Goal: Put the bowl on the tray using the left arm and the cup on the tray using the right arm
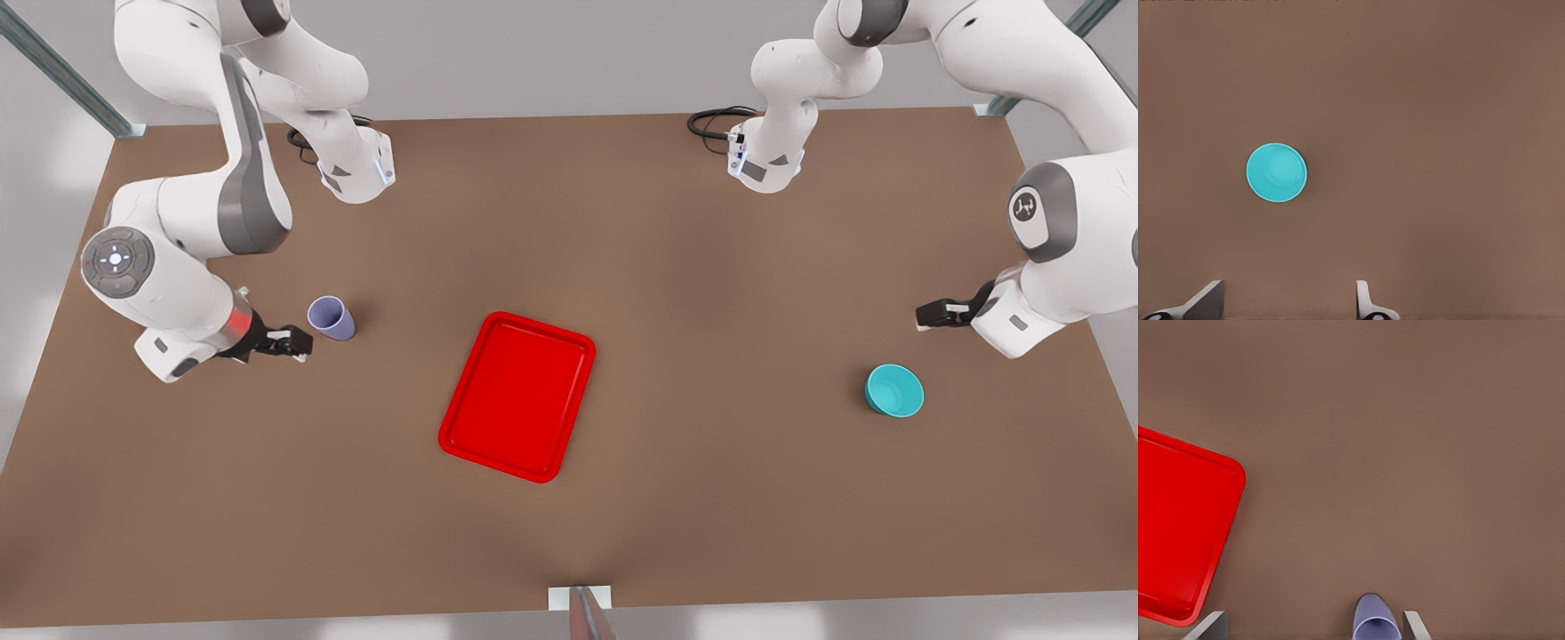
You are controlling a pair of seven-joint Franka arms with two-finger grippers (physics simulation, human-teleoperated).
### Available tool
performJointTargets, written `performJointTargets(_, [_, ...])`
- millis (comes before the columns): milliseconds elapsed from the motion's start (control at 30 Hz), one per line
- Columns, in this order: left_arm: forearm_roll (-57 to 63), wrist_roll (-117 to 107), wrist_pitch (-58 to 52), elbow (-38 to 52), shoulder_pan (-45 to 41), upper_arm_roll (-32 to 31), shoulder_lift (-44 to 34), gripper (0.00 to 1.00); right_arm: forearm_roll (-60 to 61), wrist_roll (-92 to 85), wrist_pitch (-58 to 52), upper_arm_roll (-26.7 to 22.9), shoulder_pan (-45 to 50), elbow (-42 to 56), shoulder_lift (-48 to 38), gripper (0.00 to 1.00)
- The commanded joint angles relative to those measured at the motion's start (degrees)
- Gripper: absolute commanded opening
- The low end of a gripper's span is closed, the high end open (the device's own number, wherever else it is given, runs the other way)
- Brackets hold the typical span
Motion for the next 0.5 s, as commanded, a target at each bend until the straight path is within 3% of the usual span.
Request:
performJointTargets(0, [0.5,0.0,0.0,0.1,0.0,0.0,0.0,1.00,0.1,0.0,0.0,0.0,-0.2,0.1,0.0,1.00])
performJointTargets(100, [-0.2,0.4,0.1,-2.1,2.3,0.0,0.2,1.00,0.2,-0.1,0.0,0.0,0.0,0.1,0.1,1.00])
performJointTargets(133, [-8.2,3.9,0.8,-3.0,7.5,0.0,3.7,1.00,0.5,-0.2,0.0,0.0,-0.5,0.7,2.5,1.00])
performJointTargets(267, [-18.6,14.2,12.5,-3.1,15.5,0.0,17.2,1.00,0.4,-0.2,0.0,-0.3,-1.0,3.1,4.4,1.00])
performJointTargets(467, [-28.9,29.4,30.4,-11.7,17.8,0.0,22.2,1.00,0.3,-0.9,0.8,-0.3,-1.8,6.2,8.2,1.00])
